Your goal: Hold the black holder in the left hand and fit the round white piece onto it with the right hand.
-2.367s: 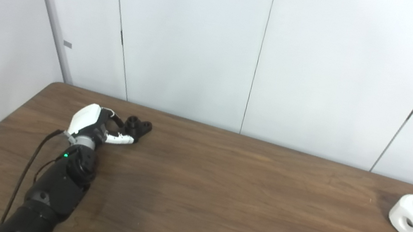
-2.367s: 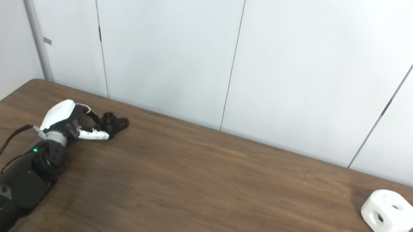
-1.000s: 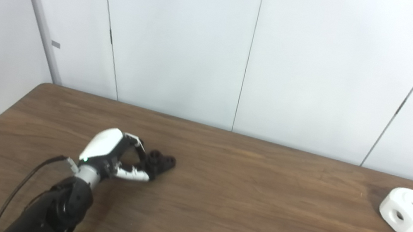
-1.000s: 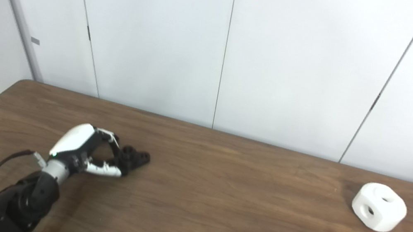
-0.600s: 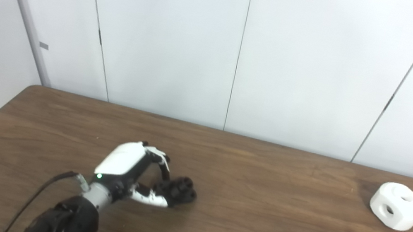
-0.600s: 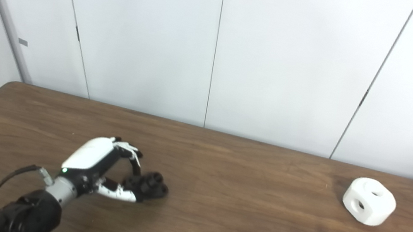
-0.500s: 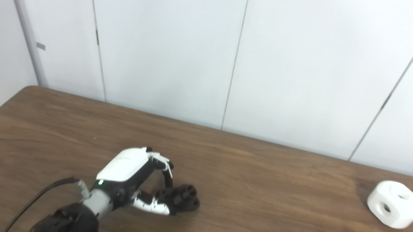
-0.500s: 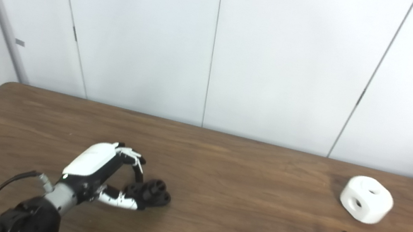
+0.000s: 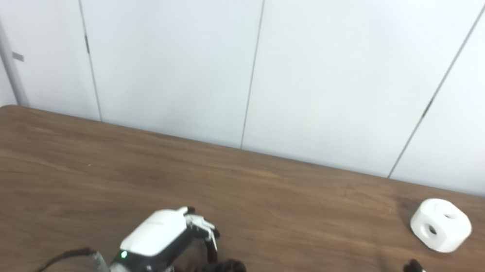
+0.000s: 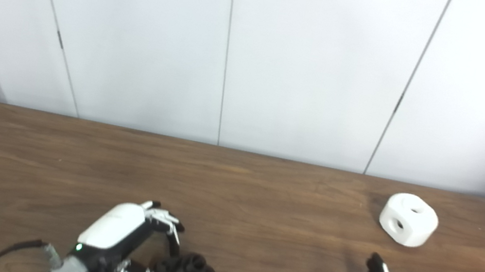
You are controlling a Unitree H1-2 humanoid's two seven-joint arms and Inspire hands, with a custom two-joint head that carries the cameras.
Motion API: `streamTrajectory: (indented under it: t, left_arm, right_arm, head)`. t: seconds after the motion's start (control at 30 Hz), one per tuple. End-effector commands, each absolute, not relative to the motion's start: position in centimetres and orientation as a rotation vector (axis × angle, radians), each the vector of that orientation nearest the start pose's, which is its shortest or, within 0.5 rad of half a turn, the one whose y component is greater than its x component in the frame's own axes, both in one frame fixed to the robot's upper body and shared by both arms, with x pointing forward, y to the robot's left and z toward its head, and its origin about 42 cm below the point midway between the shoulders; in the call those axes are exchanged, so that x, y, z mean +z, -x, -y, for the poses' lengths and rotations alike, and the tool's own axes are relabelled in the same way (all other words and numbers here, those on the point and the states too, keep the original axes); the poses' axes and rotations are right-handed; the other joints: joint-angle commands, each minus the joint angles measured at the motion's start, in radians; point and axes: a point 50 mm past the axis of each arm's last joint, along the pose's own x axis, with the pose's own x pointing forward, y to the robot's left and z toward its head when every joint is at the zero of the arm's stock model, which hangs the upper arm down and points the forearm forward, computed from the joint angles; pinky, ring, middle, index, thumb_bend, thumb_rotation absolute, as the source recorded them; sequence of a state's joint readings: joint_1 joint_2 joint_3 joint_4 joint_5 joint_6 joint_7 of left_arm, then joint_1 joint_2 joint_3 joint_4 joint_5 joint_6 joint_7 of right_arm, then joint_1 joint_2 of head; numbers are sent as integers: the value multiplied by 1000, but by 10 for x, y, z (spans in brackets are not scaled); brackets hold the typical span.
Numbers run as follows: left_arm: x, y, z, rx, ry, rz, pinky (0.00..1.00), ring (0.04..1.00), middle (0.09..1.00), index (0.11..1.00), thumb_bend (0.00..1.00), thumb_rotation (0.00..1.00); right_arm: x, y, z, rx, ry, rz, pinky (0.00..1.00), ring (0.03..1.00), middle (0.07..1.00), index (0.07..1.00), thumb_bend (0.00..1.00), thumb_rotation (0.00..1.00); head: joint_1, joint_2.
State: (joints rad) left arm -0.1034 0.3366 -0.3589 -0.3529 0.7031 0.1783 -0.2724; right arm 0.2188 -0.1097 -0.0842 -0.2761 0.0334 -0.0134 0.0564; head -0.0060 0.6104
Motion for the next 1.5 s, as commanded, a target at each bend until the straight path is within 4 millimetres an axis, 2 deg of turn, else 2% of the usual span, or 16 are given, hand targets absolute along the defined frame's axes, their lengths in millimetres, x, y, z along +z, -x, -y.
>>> streamTrajectory:
  t: [0.0, 0.13, 0.4, 0.63, 0.7, 0.83, 0.9, 0.97, 1.07, 1.17, 1.33, 1.47]
  left_arm:
    - [194, -281, -192, -432, -1042, 300, 957, 853, 770, 485, 521, 50]
    - [184, -274, -188, -458, -1047, 286, 935, 838, 756, 483, 521, 49]
    - [166, -261, -185, -531, -1050, 239, 927, 843, 763, 485, 521, 49]
    - [157, -255, -180, -556, -1059, 240, 927, 845, 769, 486, 521, 50]
    - [156, -254, -178, -554, -1056, 243, 932, 849, 771, 486, 520, 49]
    - [154, -254, -177, -543, -1055, 248, 935, 850, 771, 486, 520, 50]
    - [153, -254, -177, -543, -1060, 247, 940, 855, 774, 486, 520, 49]
    - [153, -255, -178, -541, -1055, 247, 942, 856, 774, 486, 520, 49]
    - [153, -256, -179, -538, -1050, 246, 942, 855, 774, 486, 520, 49]
    - [153, -256, -180, -535, -1052, 250, 935, 852, 771, 486, 520, 49]
    - [155, -257, -183, -544, -1050, 242, 937, 853, 772, 486, 520, 49]
    - [158, -256, -186, -547, -1048, 241, 931, 851, 771, 486, 520, 49]
  right_arm:
    - [129, -198, 264, -73, 80, 92, 1000, 993, 967, 963, 585, 1000]
    - [135, -199, 261, -71, 90, 101, 1000, 985, 965, 959, 589, 1000]
    - [141, -201, 259, -82, 90, 102, 1000, 979, 961, 954, 612, 1000]
    - [146, -203, 261, -87, 63, 127, 1000, 983, 970, 958, 571, 999]
    - [147, -204, 262, -98, 71, 139, 1000, 974, 964, 950, 542, 973]
    - [150, -206, 265, -128, 94, 152, 1000, 956, 950, 931, 558, 818]
    - [154, -208, 268, -151, 98, 154, 983, 954, 950, 925, 598, 695]
    - [159, -211, 270, -198, 140, 168, 917, 932, 930, 895, 611, 564]
    - [168, -218, 275, -265, 211, 191, 823, 889, 895, 848, 651, 448]
    - [177, -224, 279, -320, 256, 208, 851, 892, 885, 824, 692, 369]
    - [198, -241, 289, -415, 344, 205, 923, 912, 875, 802, 752, 336]
    - [211, -252, 296, -471, 374, 196, 942, 916, 870, 785, 805, 317]
  head:
    - [-9, 9]
    - [-28, 35]
    - [-35, 51]
    - [-35, 61]
    - [-37, 61]
    - [-44, 63]
    - [-49, 63]
    - [-49, 63]
    - [-84, 65]
    - [-100, 65]
    - [-156, 67]
    - [-201, 71]
